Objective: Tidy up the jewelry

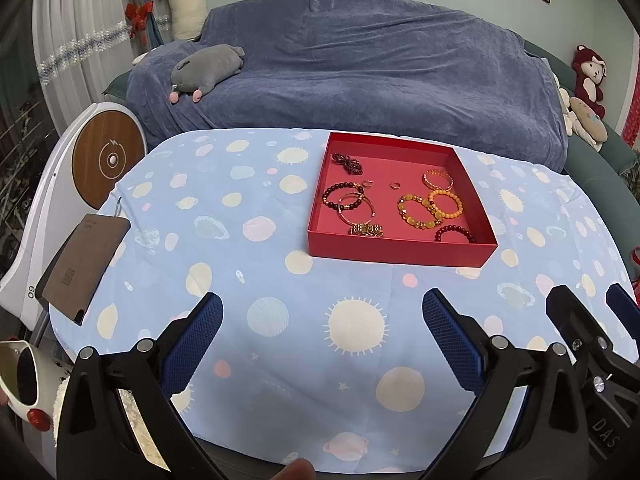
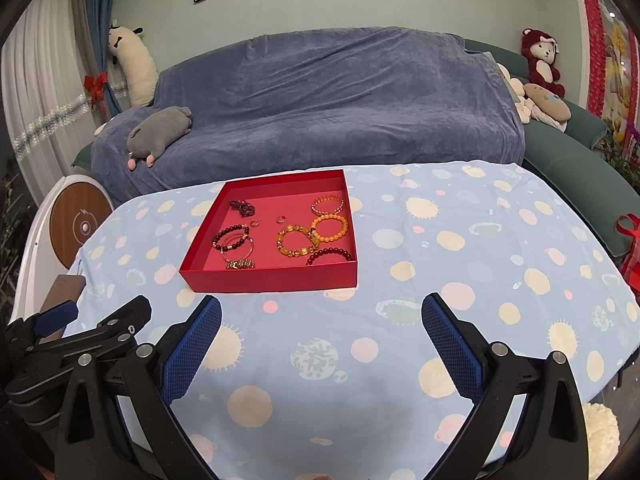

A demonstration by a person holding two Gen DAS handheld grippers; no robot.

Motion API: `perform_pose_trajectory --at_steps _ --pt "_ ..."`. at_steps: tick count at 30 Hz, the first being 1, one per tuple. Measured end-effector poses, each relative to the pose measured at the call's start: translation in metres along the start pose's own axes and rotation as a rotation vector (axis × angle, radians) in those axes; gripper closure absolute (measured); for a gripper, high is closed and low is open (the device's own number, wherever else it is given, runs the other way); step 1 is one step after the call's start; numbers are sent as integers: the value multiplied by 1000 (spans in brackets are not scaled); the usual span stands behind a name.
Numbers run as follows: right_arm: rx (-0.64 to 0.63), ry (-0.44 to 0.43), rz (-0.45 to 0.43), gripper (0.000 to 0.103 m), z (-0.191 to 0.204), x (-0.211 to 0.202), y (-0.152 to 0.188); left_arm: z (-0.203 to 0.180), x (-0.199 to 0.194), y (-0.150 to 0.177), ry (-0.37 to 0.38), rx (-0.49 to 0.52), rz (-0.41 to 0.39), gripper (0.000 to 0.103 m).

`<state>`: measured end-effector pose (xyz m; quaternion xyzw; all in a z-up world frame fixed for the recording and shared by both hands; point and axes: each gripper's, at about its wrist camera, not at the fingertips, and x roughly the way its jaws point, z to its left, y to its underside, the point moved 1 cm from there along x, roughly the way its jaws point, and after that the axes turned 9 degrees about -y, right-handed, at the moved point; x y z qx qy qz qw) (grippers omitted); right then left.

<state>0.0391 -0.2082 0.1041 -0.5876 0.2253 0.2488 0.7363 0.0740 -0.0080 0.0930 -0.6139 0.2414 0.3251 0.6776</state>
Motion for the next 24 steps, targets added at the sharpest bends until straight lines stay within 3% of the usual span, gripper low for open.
perform_pose_trajectory --at_steps 24 --pt "1 0 -2 6 0 0 1 -1 -1 0 -10 5 -13 7"
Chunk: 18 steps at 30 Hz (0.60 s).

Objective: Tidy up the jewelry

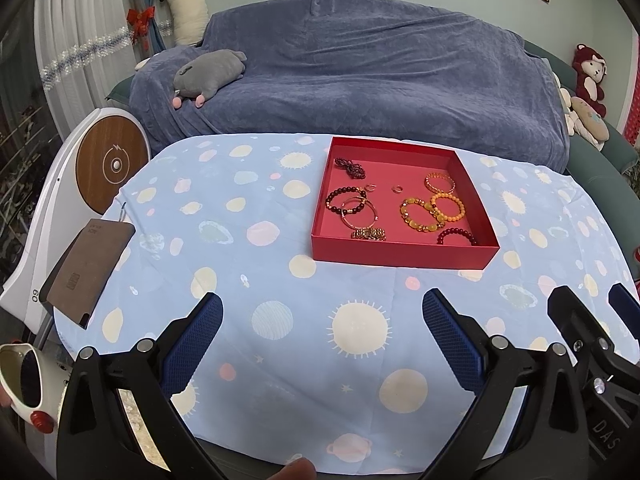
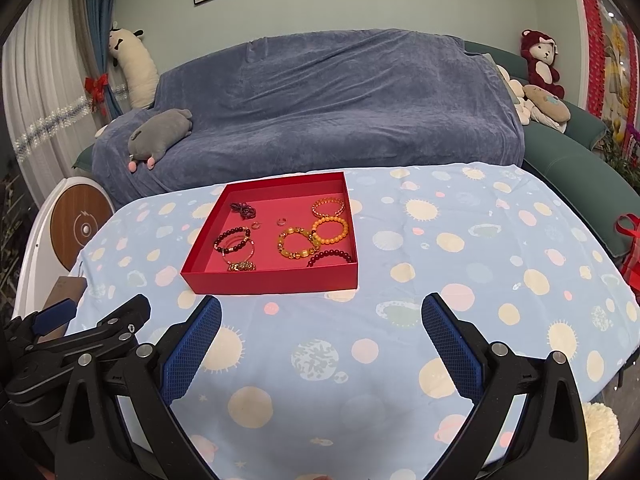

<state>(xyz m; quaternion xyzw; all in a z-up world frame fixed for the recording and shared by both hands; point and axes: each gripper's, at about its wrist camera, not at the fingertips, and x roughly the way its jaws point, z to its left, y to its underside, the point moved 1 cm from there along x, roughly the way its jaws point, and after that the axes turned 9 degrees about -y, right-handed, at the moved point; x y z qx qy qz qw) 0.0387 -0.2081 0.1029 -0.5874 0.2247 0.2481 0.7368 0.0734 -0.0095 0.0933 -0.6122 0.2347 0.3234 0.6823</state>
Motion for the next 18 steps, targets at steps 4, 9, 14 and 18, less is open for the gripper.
perform_pose_trajectory --at_steps 4,9,14,18 --pt "-1 -1 -2 6 0 0 0 2 -2 -1 -4 -1 -9 7" --pt "0 -2 0 6 0 0 0 6 -1 -3 -9 -3 -10 7" --pt "-8 1 0 6 1 -1 -2 4 -2 0 -13 -3 -9 7" --pt "-6 0 -1 6 1 -1 -1 5 -2 0 -19 -7 -18 7"
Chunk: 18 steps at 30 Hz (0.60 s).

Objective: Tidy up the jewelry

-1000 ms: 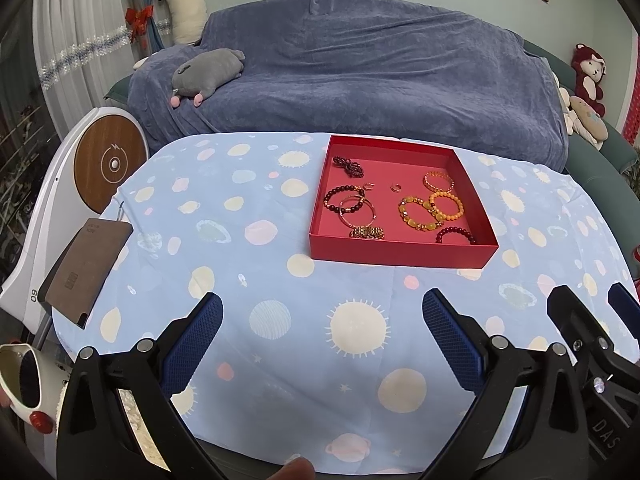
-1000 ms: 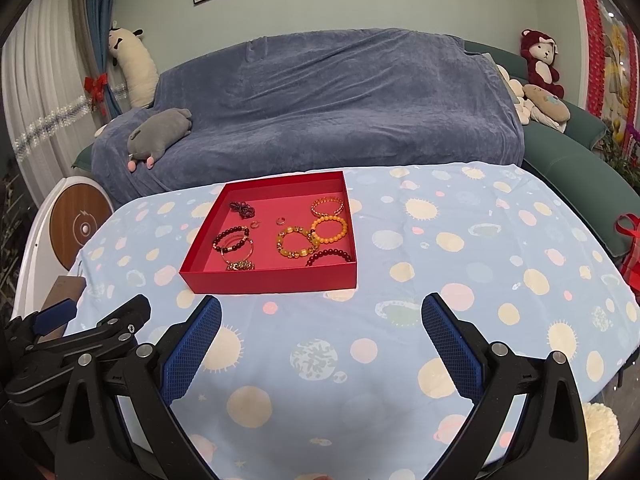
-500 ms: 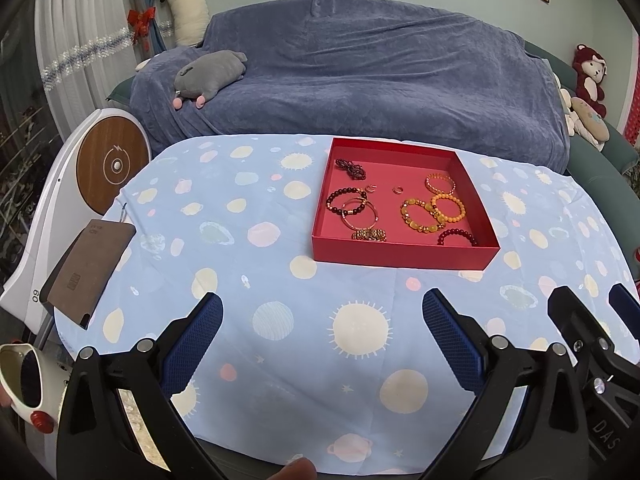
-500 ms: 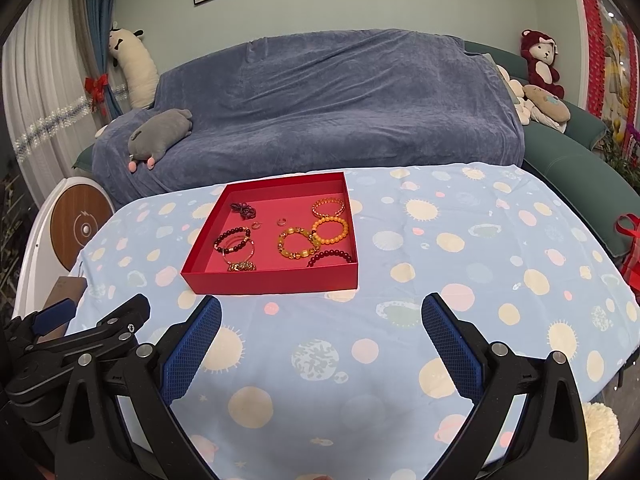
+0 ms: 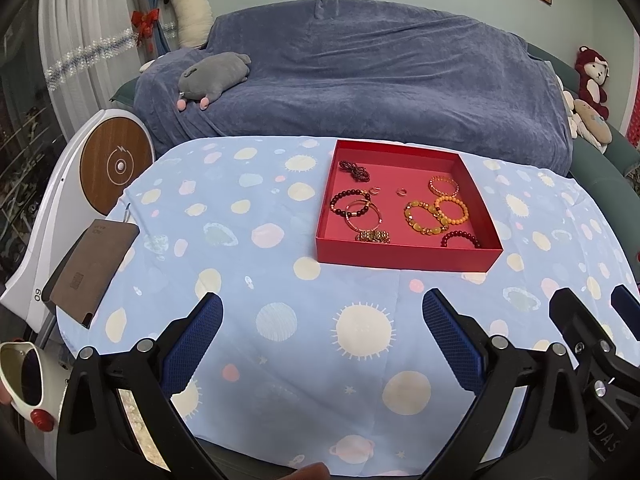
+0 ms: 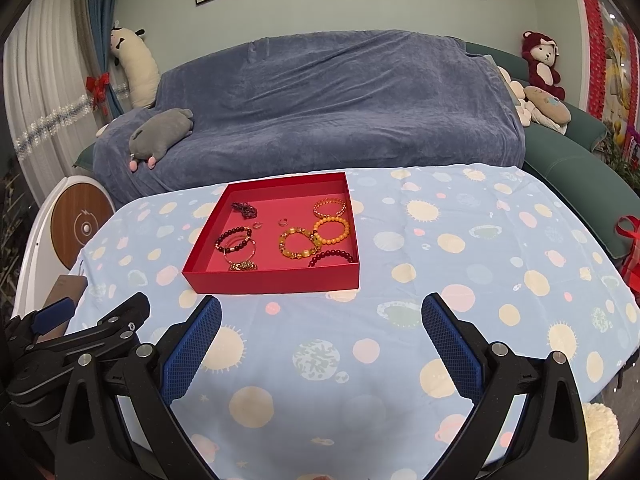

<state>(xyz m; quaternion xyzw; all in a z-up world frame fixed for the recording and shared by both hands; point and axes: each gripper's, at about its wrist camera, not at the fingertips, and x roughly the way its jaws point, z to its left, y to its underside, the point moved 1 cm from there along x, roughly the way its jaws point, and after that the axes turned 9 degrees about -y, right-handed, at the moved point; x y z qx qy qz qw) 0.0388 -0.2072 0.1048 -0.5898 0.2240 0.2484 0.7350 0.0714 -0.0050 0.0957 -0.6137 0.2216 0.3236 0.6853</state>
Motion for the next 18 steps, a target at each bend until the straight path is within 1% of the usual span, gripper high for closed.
perform_pose_trajectory --at_steps 18 --pt "-1 -1 -1 6 1 0 0 -2 0 4 2 -4 -1 7"
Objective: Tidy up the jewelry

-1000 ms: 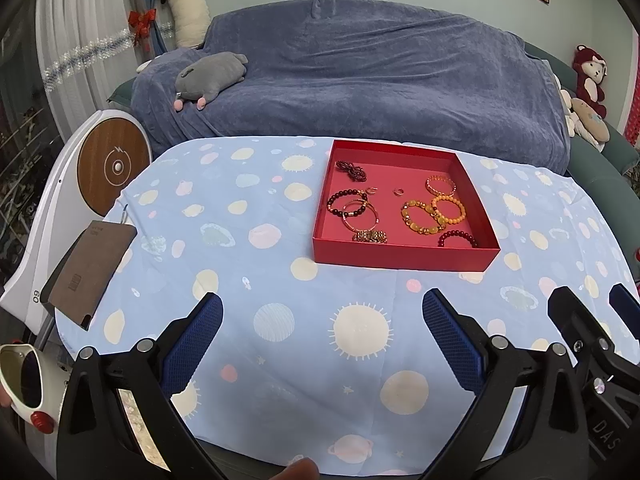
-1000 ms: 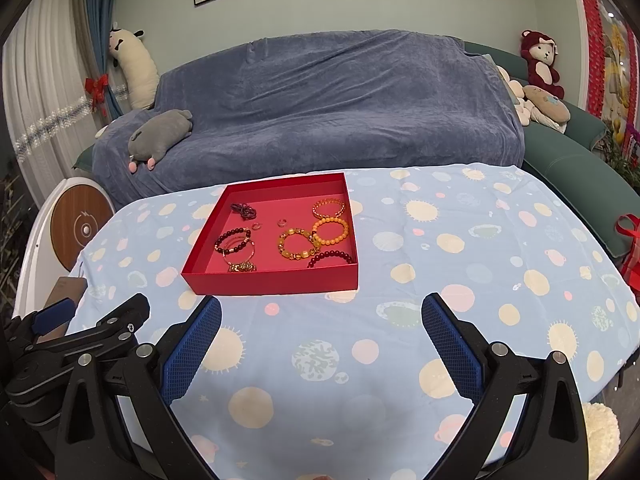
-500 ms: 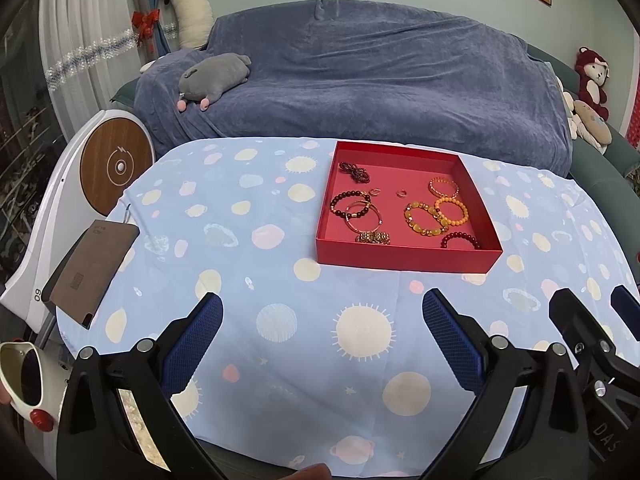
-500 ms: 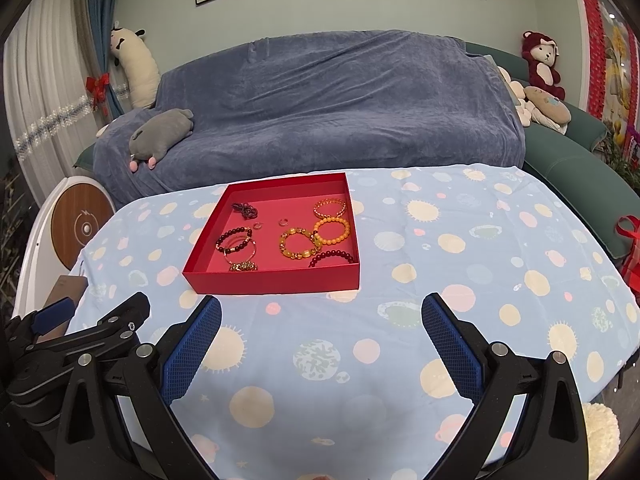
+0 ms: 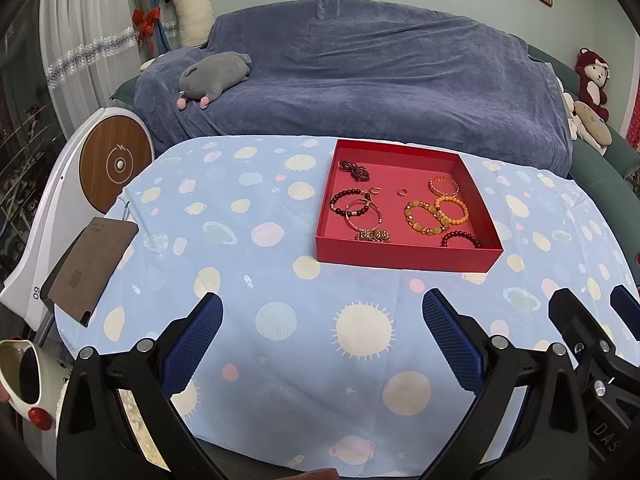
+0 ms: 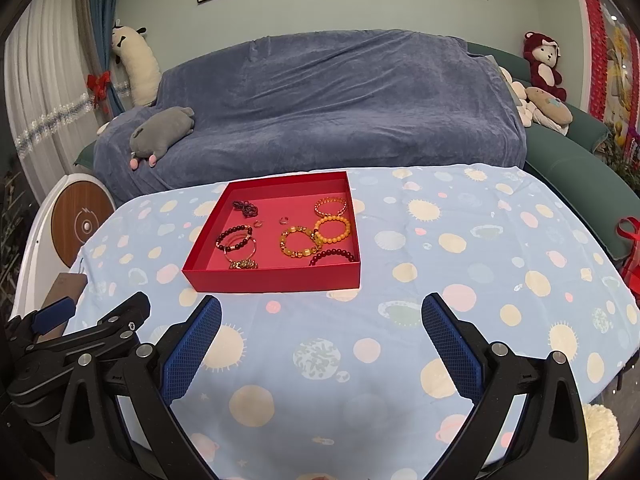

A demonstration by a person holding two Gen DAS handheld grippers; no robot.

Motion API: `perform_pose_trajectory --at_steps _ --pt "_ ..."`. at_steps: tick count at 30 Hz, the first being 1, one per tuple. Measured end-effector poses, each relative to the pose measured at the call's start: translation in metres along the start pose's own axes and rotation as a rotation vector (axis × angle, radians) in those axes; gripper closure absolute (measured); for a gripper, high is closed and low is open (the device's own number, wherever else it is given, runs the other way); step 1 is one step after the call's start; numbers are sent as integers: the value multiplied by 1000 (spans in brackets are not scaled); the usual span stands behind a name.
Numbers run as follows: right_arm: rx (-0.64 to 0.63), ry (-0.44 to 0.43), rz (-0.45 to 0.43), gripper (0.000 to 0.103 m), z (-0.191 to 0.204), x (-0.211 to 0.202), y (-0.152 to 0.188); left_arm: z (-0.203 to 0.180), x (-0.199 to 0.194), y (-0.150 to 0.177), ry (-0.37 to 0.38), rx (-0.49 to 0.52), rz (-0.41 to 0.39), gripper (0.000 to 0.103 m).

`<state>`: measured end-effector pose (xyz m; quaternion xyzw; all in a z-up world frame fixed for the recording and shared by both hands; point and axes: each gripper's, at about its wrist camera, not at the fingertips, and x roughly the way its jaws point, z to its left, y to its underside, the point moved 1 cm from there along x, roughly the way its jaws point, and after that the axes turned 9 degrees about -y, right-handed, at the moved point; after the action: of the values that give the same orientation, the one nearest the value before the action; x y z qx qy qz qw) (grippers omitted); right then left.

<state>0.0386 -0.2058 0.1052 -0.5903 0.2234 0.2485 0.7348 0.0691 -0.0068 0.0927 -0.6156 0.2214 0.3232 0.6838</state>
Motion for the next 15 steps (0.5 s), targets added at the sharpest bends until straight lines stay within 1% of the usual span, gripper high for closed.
perform_pose_trajectory --at_steps 15 --pt "-1 1 1 6 0 0 0 -3 -1 -2 -9 4 -12 8"
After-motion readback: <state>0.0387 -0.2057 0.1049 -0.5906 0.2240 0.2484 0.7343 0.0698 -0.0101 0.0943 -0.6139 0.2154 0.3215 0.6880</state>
